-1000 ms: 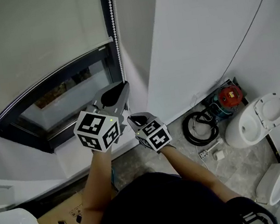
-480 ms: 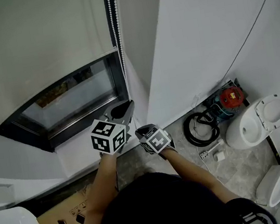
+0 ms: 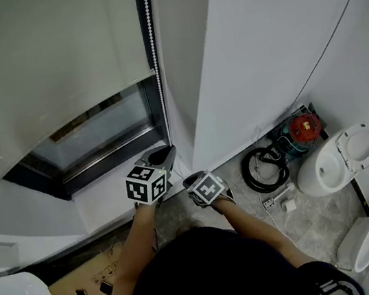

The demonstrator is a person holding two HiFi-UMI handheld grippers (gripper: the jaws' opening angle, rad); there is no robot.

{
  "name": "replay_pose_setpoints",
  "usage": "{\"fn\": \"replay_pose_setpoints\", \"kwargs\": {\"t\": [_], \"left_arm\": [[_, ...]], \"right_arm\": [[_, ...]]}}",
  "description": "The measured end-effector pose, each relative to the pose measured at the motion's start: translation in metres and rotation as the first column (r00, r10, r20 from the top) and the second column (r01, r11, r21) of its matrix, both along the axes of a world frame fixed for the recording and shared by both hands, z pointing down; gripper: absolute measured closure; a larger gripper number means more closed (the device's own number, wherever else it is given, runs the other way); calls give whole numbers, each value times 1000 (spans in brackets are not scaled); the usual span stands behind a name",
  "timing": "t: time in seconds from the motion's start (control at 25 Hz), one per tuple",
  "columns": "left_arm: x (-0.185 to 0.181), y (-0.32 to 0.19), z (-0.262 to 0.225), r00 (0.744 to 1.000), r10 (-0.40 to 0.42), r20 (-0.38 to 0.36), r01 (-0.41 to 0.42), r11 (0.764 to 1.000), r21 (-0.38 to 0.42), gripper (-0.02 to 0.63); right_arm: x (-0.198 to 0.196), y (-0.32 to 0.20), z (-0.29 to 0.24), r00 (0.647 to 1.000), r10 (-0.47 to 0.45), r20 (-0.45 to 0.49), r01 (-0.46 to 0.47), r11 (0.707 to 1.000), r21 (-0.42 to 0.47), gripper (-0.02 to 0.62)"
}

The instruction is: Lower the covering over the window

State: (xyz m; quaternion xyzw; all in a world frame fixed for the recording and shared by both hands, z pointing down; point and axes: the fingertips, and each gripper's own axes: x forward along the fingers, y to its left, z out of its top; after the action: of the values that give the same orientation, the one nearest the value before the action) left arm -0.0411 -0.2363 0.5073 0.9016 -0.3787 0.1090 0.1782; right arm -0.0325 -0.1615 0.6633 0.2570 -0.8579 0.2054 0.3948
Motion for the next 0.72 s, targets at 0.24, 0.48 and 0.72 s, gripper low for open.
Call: {"fn": "replay_pose_setpoints", "kwargs": {"t": [0.24, 0.48, 0.72], "left_arm": [[3, -2, 20, 1000, -6, -1, 6, 999, -48, 595], [1, -6, 22, 1000, -18, -5, 18, 999, -49, 595], [0, -9, 22, 999, -32, -10, 31, 998, -46, 595]], "right_arm": [[7, 0, 8, 1000, 0, -4, 0, 1000, -20, 581], [9, 0, 8, 1000, -5, -8, 5, 1000, -17, 581], [13, -1, 8, 1000, -3, -10, 3, 1000, -23, 581]]}}
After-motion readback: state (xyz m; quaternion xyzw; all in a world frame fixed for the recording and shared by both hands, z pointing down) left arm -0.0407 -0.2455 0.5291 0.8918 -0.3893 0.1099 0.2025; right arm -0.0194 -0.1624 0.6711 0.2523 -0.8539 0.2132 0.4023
